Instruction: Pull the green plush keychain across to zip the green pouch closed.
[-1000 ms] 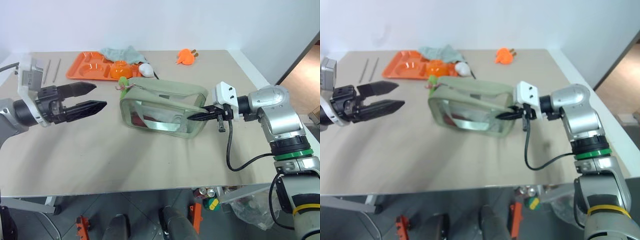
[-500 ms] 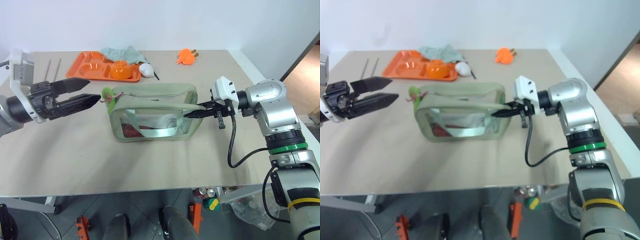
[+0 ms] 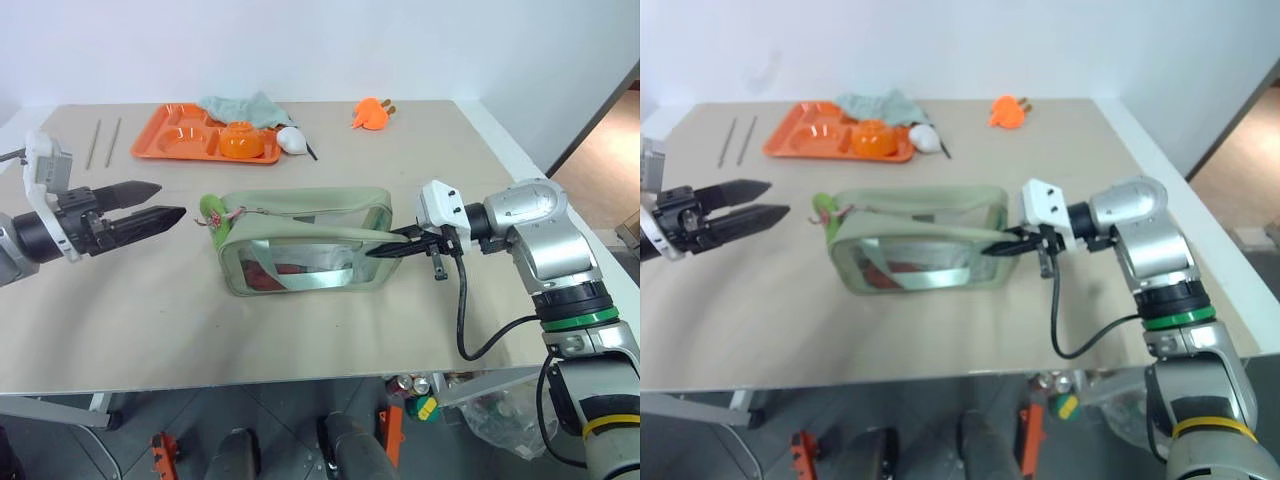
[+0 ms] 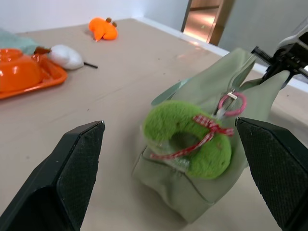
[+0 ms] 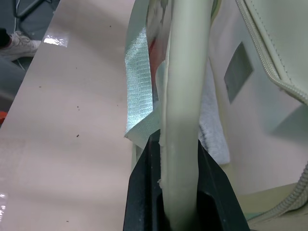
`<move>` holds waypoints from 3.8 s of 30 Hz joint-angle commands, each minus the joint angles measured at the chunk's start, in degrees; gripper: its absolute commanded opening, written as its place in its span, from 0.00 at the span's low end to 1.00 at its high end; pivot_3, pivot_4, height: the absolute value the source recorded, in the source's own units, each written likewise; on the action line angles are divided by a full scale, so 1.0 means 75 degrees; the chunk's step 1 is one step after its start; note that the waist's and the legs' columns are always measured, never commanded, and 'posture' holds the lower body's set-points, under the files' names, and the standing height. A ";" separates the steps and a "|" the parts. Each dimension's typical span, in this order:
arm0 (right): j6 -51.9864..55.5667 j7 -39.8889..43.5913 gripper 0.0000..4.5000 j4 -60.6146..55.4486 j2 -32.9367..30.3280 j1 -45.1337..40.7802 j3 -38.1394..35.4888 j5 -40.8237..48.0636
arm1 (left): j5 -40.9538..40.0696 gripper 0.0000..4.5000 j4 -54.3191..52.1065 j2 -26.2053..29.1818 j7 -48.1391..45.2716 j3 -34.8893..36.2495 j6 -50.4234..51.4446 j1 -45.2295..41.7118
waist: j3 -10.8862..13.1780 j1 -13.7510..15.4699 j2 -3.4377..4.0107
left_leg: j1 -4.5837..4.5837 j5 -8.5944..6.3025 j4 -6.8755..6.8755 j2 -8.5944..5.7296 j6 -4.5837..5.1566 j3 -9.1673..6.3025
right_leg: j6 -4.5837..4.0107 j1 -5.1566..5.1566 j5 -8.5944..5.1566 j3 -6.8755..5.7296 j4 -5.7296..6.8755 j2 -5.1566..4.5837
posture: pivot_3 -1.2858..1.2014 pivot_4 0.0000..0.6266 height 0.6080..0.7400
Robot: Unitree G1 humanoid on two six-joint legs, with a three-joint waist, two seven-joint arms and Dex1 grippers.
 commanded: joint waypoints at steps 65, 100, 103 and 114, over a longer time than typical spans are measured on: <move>0.0232 -0.0599 0.00 -0.0687 -0.0079 0.0212 -0.0156 0.0053 | 0.1410 0.01 -0.0389 -0.0762 -0.0683 -0.2468 -0.0452 -0.3114 | -0.0002 0.0004 -0.0004 | -0.0004 0.0000 0.0004 -0.0004 0.0000 -0.0010 | 0.0003 0.0003 0.0002 -0.0002 0.0004 0.0003 | 0.52 0.24 1.00; 0.0313 -0.0632 0.00 -0.0684 0.0000 0.0191 -0.0086 0.0024 | 0.0595 0.89 -0.1067 0.0450 -0.1091 -0.1020 0.0523 -0.1068 | -0.0002 -0.0010 -0.0004 | -0.0002 0.0000 0.0002 -0.0004 0.0000 -0.0014 | 0.0000 0.0004 -0.0003 -0.0005 0.0006 -0.0001 | 0.52 0.24 1.00; 0.0358 -0.0649 0.00 -0.0758 0.0023 0.0219 -0.0078 0.0046 | 0.0730 0.89 -0.0966 0.0262 -0.0962 -0.1244 0.0422 -0.0801 | -0.0002 -0.0007 -0.0004 | -0.0005 0.0001 0.0006 -0.0003 -0.0001 -0.0021 | -0.0004 0.0004 -0.0003 -0.0013 0.0006 0.0001 | 0.52 0.24 1.00; 0.0528 -0.0733 0.00 -0.1047 -0.0112 0.0403 -0.0220 0.0108 | 0.1241 0.84 -0.0813 0.0035 -0.1249 -0.2077 -0.0063 -0.0561 | -0.0002 -0.0011 -0.0004 | -0.0002 0.0001 0.0000 -0.0001 0.0000 -0.0021 | -0.0009 0.0001 -0.0004 -0.0012 0.0007 0.0005 | 0.52 0.24 1.00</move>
